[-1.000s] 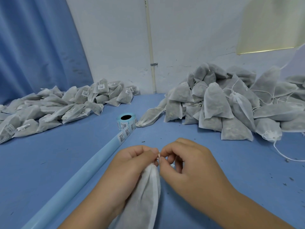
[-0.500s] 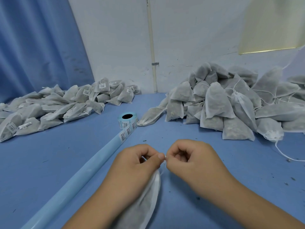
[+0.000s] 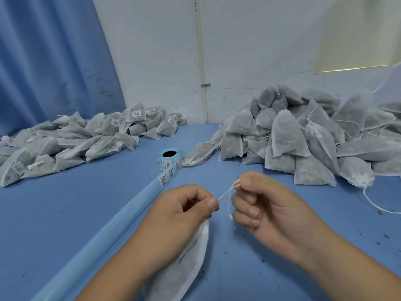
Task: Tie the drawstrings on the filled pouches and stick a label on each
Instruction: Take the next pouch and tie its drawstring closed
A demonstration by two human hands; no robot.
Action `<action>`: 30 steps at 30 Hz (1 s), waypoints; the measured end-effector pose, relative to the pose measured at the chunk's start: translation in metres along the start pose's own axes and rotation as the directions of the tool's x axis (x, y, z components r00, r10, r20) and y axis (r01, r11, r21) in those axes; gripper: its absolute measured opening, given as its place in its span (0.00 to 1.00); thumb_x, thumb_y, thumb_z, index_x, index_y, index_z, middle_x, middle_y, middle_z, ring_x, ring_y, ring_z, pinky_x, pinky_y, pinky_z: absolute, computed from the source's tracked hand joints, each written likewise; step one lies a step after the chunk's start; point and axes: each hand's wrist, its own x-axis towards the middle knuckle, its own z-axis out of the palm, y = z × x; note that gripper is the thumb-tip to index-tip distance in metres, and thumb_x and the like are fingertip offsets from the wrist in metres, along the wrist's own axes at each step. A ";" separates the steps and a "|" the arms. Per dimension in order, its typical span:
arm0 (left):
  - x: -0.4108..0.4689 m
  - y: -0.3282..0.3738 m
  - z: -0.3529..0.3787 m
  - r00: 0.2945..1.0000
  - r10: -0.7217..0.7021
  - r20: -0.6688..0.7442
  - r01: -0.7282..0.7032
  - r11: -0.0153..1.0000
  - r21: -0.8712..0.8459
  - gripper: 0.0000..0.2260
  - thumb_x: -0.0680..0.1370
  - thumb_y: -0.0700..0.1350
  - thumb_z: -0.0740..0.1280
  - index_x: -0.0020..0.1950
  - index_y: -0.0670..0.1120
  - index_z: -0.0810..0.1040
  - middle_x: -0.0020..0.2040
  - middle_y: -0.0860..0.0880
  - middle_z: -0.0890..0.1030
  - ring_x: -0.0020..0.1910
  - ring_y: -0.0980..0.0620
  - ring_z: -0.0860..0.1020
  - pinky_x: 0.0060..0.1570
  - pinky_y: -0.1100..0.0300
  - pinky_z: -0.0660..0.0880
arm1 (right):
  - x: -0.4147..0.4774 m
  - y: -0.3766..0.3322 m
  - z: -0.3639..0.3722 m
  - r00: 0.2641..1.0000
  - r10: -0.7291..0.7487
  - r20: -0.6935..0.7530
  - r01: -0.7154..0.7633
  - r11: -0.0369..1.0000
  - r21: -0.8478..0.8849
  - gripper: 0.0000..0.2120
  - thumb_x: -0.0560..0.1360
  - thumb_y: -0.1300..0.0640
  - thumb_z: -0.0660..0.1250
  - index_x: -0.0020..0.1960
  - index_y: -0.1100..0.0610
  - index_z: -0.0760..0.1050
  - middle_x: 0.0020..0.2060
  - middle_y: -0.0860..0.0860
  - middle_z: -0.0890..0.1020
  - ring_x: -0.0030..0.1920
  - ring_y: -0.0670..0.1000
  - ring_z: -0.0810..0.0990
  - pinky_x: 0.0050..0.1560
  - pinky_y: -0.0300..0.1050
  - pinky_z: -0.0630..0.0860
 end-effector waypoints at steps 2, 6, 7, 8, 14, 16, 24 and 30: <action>0.000 0.000 0.000 1.000 0.013 0.017 -0.013 1.000 -0.001 0.08 0.76 0.45 0.69 0.38 0.55 0.82 0.32 0.59 0.80 0.34 0.62 0.74 0.36 0.73 0.69 | -0.001 0.001 0.000 0.997 0.032 0.071 -0.037 0.997 0.074 0.06 0.65 0.62 0.69 0.29 0.57 0.75 0.25 0.49 0.64 0.22 0.45 0.62 0.23 0.37 0.59; 0.001 -0.002 -0.002 0.999 0.041 -0.033 -0.040 0.998 0.039 0.05 0.75 0.47 0.70 0.39 0.54 0.81 0.31 0.57 0.78 0.33 0.61 0.72 0.34 0.71 0.68 | 0.002 -0.005 -0.006 0.983 0.117 0.143 -0.129 0.989 0.078 0.07 0.64 0.60 0.68 0.29 0.57 0.70 0.26 0.49 0.61 0.23 0.45 0.61 0.24 0.38 0.57; 0.002 -0.003 -0.003 0.998 0.048 -0.050 -0.045 0.997 0.061 0.04 0.75 0.47 0.70 0.40 0.54 0.81 0.31 0.56 0.76 0.32 0.60 0.71 0.34 0.70 0.67 | 0.003 -0.007 -0.008 0.978 0.143 0.153 -0.151 0.988 0.044 0.07 0.63 0.60 0.67 0.29 0.57 0.70 0.26 0.49 0.61 0.23 0.46 0.61 0.24 0.38 0.56; 0.002 -0.004 -0.003 0.996 0.057 -0.062 -0.051 0.995 0.088 0.04 0.75 0.48 0.70 0.40 0.54 0.80 0.31 0.56 0.75 0.31 0.60 0.70 0.33 0.70 0.67 | 0.003 -0.010 -0.011 0.971 0.169 0.167 -0.173 0.985 0.010 0.06 0.63 0.60 0.66 0.30 0.58 0.71 0.26 0.49 0.60 0.23 0.46 0.60 0.24 0.38 0.56; 0.002 -0.008 -0.002 0.989 0.141 -0.042 -0.128 0.966 0.225 0.10 0.76 0.47 0.71 0.35 0.57 0.78 0.33 0.60 0.76 0.32 0.62 0.71 0.35 0.69 0.67 | 0.006 -0.012 -0.020 0.942 0.260 0.213 -0.257 0.965 -0.042 0.03 0.63 0.59 0.64 0.31 0.58 0.72 0.26 0.49 0.62 0.23 0.47 0.61 0.23 0.39 0.58; 0.003 -0.009 -0.003 0.993 0.115 -0.024 -0.106 0.969 0.224 0.10 0.76 0.49 0.71 0.35 0.57 0.78 0.32 0.60 0.76 0.32 0.62 0.70 0.35 0.69 0.67 | 0.008 -0.012 -0.022 0.954 0.252 0.163 -0.248 0.968 -0.046 0.04 0.61 0.59 0.66 0.31 0.58 0.72 0.26 0.49 0.62 0.23 0.47 0.61 0.22 0.39 0.59; 0.008 -0.018 -0.026 0.955 -0.194 0.227 0.103 0.928 0.358 0.09 0.75 0.57 0.70 0.36 0.57 0.79 0.29 0.60 0.74 0.30 0.61 0.72 0.34 0.64 0.68 | 0.013 -0.014 -0.030 0.987 0.097 -0.132 -0.107 0.991 -0.076 0.08 0.62 0.58 0.67 0.30 0.55 0.67 0.27 0.49 0.59 0.24 0.47 0.59 0.21 0.38 0.57; 0.010 -0.022 -0.020 0.985 -0.164 -0.058 0.174 0.927 0.333 0.15 0.71 0.59 0.71 0.33 0.51 0.74 0.28 0.58 0.73 0.27 0.61 0.69 0.27 0.69 0.64 | 0.007 -0.008 -0.017 0.969 -0.165 -0.183 0.067 0.891 -0.449 0.14 0.70 0.60 0.68 0.26 0.53 0.74 0.24 0.51 0.63 0.26 0.49 0.61 0.25 0.39 0.61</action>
